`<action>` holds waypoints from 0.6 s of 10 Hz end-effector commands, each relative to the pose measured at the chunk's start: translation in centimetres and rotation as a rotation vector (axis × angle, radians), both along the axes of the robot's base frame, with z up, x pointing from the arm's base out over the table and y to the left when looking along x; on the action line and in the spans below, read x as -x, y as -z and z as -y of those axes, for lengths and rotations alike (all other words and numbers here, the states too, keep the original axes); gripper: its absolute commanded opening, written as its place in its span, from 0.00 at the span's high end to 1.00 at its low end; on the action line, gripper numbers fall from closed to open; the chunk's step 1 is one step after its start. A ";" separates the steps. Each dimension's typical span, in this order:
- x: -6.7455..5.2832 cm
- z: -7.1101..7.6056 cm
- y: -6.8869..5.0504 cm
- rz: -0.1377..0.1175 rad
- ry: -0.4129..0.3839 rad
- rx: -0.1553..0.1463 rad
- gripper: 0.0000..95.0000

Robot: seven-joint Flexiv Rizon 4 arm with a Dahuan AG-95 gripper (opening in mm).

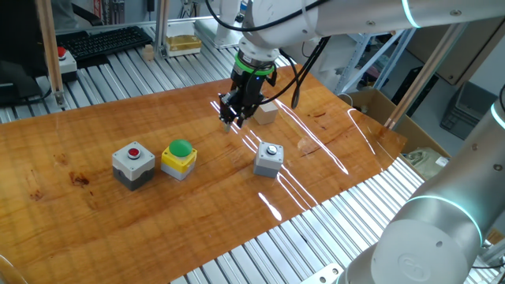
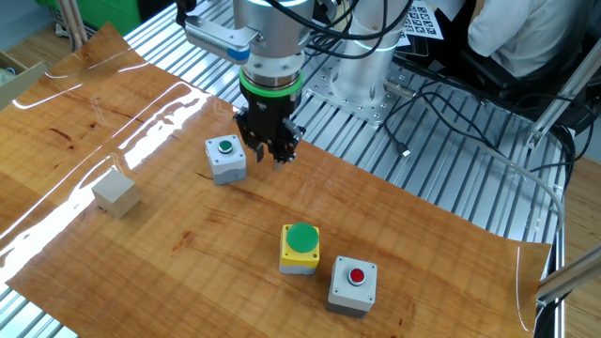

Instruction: Pick up the small block on the left and move it to the right

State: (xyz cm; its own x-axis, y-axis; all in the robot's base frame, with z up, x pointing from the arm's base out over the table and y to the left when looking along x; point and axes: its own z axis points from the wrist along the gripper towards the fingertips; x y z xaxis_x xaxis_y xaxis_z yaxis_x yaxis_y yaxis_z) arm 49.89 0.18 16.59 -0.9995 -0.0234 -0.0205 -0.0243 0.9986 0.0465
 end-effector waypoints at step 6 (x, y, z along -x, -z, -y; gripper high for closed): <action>-1.5 1.1 1.0 0.001 -0.023 0.005 1.00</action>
State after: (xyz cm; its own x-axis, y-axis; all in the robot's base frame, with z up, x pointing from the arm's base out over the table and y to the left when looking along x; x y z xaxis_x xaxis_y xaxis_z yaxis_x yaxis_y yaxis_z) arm 51.67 -1.16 15.46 -0.9984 -0.0507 -0.0237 -0.0517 0.9978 0.0416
